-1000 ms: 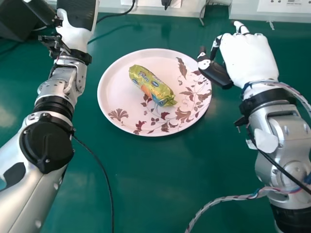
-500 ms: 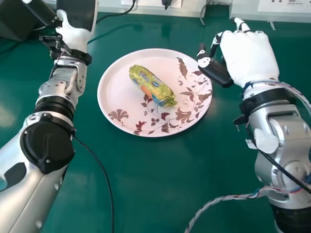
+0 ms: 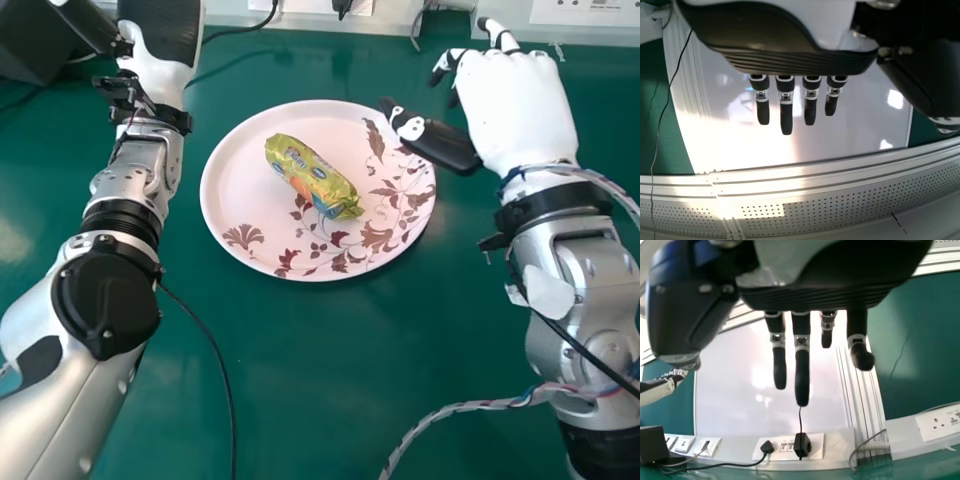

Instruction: Pick up biscuit and place it in the plate

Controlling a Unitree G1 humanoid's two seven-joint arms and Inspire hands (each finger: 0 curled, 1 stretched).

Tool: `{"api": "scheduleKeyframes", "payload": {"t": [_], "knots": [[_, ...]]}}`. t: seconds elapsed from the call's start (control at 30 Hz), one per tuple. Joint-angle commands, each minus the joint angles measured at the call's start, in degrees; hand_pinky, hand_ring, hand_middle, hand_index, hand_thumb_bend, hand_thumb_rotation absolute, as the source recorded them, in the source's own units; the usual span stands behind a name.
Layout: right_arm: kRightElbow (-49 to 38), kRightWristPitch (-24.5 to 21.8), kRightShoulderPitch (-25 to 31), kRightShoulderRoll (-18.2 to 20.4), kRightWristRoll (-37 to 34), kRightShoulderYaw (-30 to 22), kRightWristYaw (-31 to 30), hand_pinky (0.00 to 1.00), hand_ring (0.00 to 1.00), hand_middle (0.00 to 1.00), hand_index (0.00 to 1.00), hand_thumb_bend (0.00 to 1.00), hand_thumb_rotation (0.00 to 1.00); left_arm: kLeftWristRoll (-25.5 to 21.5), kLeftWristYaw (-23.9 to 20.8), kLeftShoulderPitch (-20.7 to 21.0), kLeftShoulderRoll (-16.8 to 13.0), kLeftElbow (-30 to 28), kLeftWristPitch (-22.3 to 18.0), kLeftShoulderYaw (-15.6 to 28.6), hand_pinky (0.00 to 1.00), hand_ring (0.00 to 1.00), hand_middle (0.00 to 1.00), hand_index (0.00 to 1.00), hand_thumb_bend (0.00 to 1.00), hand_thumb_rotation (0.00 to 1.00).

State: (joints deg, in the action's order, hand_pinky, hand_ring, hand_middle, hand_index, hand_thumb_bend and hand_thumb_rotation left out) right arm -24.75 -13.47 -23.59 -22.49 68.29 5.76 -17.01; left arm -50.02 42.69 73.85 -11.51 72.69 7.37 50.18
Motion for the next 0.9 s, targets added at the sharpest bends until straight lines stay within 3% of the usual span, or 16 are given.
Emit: {"api": "scheduleKeyframes", "payload": {"t": [0.0, 0.23, 0.37, 0.57, 0.6, 0.7, 0.87], "knots": [[0.22, 0.34, 0.52, -0.26, -0.24, 0.02, 1.01, 0.11, 0.16, 0.51, 0.71, 0.81, 0.65, 0.16, 0.64, -0.5, 0.09, -0.23, 0.56, -0.55, 0.89, 0.85, 0.94, 1.0, 1.0, 0.84], [-0.31, 0.37, 0.61, -0.34, -0.84, -0.08, 1.36, 0.13, 0.17, 0.56, 0.81, 0.83, 0.67, -0.31, 0.68, -0.43, 0.18, -0.2, 1.19, -0.19, 0.89, 0.85, 0.94, 1.0, 1.0, 0.82], [-0.35, 0.68, 0.6, -0.46, -1.25, -0.15, 2.01, 0.15, 0.2, 0.61, 0.79, 0.88, 0.7, 0.41, 1.44, -0.58, 0.29, -0.33, -0.04, -0.76, 0.88, 0.85, 0.93, 1.0, 1.0, 0.82], [-0.36, 0.94, 0.62, -0.68, -1.75, -0.24, 2.22, 0.24, 0.36, 0.76, 0.86, 0.95, 0.73, 1.12, 2.4, -0.68, 0.6, -0.39, -1.49, -1.38, 0.87, 0.84, 0.93, 1.0, 1.0, 0.83], [-0.36, 0.89, 0.62, -0.63, -1.71, -0.23, 2.23, 0.28, 0.44, 0.79, 0.88, 0.98, 0.74, 1.38, 2.89, -0.77, 0.63, -0.41, -1.75, -1.64, 0.88, 0.84, 0.93, 1.0, 1.0, 0.83], [-0.3, 0.95, 0.62, -0.7, -1.78, -0.22, 2.27, 0.36, 0.55, 0.84, 0.89, 1.0, 0.72, 1.47, 3.41, -0.84, 0.54, -0.3, -1.54, -1.98, 0.87, 0.84, 0.93, 1.0, 1.0, 0.83], [-0.59, 0.7, 0.68, -0.49, -1.68, -0.17, 2.03, 0.43, 0.64, 0.85, 0.91, 1.0, 0.69, 1.94, 3.1, -0.77, 0.51, -0.22, -2.0, -2.12, 0.87, 0.84, 0.93, 1.0, 1.0, 0.83]]}}
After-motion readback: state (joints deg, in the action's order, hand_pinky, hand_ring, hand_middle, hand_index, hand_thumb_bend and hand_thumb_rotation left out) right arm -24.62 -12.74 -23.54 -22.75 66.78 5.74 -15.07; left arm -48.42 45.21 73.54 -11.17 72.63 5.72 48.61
